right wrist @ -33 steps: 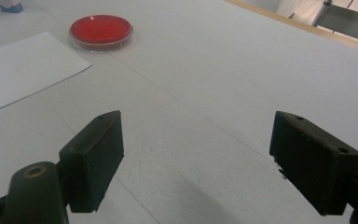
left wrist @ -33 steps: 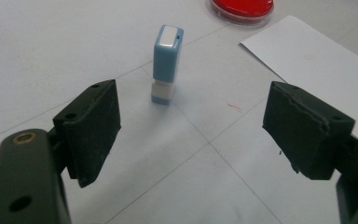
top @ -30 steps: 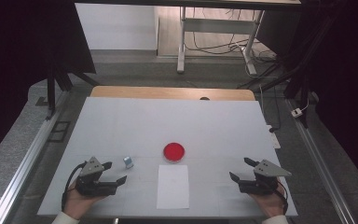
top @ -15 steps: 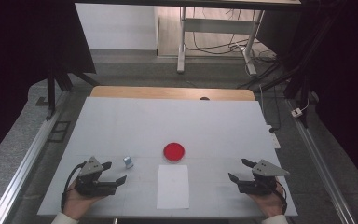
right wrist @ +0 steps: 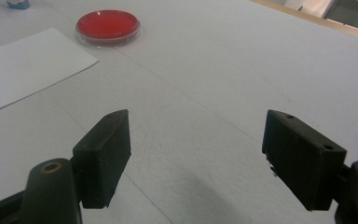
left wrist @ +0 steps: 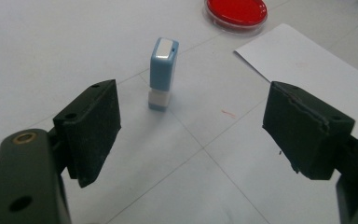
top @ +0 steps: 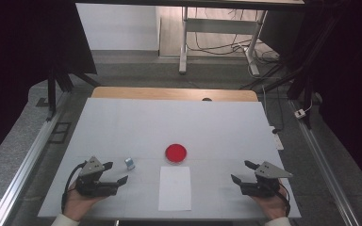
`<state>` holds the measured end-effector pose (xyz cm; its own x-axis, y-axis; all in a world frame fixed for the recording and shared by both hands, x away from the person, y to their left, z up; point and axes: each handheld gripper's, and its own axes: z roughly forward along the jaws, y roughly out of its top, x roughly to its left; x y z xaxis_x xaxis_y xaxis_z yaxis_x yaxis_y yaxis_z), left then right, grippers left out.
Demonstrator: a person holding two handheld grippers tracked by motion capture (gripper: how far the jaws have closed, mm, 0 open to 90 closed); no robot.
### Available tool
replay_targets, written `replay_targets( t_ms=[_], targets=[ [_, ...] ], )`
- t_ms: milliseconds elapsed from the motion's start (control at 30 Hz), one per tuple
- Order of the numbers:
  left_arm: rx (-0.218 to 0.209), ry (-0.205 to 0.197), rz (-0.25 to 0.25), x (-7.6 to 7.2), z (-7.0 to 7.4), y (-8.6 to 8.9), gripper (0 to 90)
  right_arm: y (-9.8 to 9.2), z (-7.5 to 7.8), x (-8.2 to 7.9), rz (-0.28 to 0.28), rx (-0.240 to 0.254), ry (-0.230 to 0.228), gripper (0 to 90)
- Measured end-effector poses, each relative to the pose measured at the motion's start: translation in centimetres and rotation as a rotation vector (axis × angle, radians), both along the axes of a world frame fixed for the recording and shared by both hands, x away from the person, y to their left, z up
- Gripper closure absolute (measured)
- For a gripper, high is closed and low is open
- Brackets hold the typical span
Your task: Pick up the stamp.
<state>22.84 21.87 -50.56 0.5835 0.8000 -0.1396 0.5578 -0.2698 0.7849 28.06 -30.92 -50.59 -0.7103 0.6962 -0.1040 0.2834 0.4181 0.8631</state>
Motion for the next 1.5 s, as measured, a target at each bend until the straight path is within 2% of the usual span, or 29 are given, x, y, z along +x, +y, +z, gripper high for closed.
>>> replay_targets(
  t_ms=[233,467,633,767,867,900,1033,1200,1267,1300,1500],
  targets=[
    [-0.003,-0.013,-0.003,0.3,1.0,-0.2,19.4,0.1,-0.2,0.0,0.002,-0.004,0.004,23.3],
    [0.015,0.011,-0.023,1.3,1.1,-1.0,19.5,0.3,-0.3,0.0,0.004,-0.016,0.010,23.4],
    [0.037,0.018,-0.033,2.7,1.5,-1.6,19.7,0.3,-0.3,0.1,0.001,-0.019,0.011,23.5],
    [0.073,0.028,-0.035,4.5,1.9,-2.3,20.0,0.4,-0.3,0.0,0.003,-0.012,0.012,23.6],
    [0.079,0.027,-0.039,5.0,2.0,-2.4,21.0,0.4,-0.3,0.0,0.005,-0.009,0.011,23.7],
    [0.061,0.024,-0.042,5.2,2.0,-2.4,21.4,0.4,-0.3,0.0,0.005,-0.008,0.011,23.7],
    [0.072,0.017,-0.050,5.2,1.8,-2.4,22.8,0.4,-0.3,-0.1,0.001,-0.006,0.013,23.9],
    [0.062,0.026,-0.056,5.3,1.5,-2.3,24.7,0.4,-0.2,-0.2,-0.003,-0.004,0.007,24.1],
    [0.071,0.032,-0.064,5.4,1.2,-2.4,26.5,0.4,-0.2,-0.2,-0.004,-0.014,0.006,24.2],
    [0.088,0.033,-0.067,5.5,1.0,-2.5,27.1,0.4,-0.2,-0.3,-0.008,-0.019,0.005,24.2],
    [0.095,0.032,-0.063,5.6,0.5,-2.3,34.2,0.3,-0.3,-0.3,-0.014,-0.019,0.011,24.3]
  ],
)
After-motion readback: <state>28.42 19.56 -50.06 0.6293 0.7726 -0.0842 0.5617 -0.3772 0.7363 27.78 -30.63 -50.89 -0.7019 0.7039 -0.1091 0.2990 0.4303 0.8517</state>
